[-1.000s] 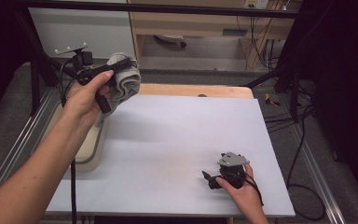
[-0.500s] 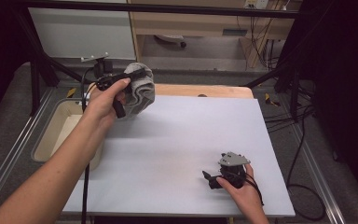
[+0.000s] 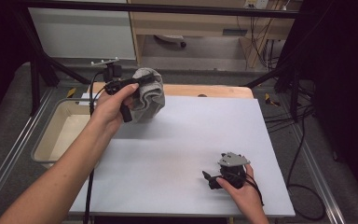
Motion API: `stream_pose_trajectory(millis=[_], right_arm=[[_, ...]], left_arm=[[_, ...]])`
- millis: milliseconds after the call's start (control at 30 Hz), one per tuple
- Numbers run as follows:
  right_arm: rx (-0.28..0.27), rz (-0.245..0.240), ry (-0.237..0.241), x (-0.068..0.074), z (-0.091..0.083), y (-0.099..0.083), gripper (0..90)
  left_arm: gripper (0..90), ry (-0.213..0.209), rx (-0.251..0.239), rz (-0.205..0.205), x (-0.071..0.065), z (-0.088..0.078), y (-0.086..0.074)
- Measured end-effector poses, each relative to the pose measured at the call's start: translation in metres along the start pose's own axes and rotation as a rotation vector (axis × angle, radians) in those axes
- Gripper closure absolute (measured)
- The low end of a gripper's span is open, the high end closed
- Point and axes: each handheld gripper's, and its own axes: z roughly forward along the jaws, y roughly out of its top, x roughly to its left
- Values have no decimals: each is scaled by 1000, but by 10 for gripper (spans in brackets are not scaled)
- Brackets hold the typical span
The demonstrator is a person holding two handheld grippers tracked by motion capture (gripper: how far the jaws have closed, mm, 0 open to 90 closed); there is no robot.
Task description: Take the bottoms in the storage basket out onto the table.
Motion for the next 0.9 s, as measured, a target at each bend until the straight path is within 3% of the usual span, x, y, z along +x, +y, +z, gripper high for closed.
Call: stream_pose_trajectory(millis=[400,500,900], right_arm=[[-3,-9,-8,-1,-2,1,29],[5,-26,-42,-2,-2,0,28],[8,-28,-41,-2,-2,0,28]], left_arm=[[710,-7,35,-1,5,13,-16],[710,-10,58,17,6,15,-19],[707,-6,83,9,13,20,-32]])
